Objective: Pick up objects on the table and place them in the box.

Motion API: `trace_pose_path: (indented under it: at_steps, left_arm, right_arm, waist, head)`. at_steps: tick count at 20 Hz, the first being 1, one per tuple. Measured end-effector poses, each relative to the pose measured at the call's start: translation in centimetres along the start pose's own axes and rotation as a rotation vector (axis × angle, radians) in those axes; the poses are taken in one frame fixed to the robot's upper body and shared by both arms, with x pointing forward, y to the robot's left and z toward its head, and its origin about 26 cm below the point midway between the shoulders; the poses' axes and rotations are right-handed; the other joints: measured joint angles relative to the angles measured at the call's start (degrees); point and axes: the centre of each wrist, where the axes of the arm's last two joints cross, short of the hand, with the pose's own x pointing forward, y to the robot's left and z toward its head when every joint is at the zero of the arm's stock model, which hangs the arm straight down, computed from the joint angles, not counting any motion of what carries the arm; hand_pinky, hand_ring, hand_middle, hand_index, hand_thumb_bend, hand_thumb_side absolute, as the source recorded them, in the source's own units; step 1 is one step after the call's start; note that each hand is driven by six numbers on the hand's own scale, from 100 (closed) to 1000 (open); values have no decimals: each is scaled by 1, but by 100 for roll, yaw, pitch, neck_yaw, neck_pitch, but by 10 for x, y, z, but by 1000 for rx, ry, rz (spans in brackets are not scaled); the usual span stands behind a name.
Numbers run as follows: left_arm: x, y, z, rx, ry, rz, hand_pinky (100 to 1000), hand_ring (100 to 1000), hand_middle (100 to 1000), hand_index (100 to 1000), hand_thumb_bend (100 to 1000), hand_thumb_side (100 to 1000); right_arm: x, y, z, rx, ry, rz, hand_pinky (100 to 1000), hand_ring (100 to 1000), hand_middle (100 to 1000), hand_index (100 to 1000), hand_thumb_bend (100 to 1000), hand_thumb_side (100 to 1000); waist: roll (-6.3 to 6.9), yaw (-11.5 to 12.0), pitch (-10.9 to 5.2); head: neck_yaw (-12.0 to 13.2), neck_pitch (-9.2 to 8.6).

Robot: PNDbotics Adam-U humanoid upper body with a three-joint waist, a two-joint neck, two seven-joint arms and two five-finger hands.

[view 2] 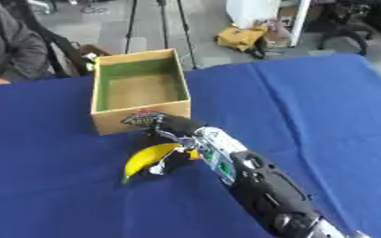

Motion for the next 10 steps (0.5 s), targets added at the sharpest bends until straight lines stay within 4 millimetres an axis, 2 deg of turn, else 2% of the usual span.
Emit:
trace_pose_path:
  at_steps: [4,8,10]
  left_arm:
    - [0,0,0,0,0,0,673,800,586,700,563,966]
    - [0,0,0,0,0,0,673,800,586,700,563,967]
    - [0,0,0,0,0,0,673,800,586,700,563,966]
  right_arm:
    - [0,0,0,-4,1,-2,551,554,554,638,256,417]
    - [0,0,0,-5,2,-3,549,552,552,635,306,395]
    - [-1,0,0,-4,3,-3,549,552,551,634,296,395]
  waist:
    - [0,0,0]
    - [0,0,0]
    - [1,0,0]
  head:
    - [0,0]
    - [0,0]
    - [0,-1]
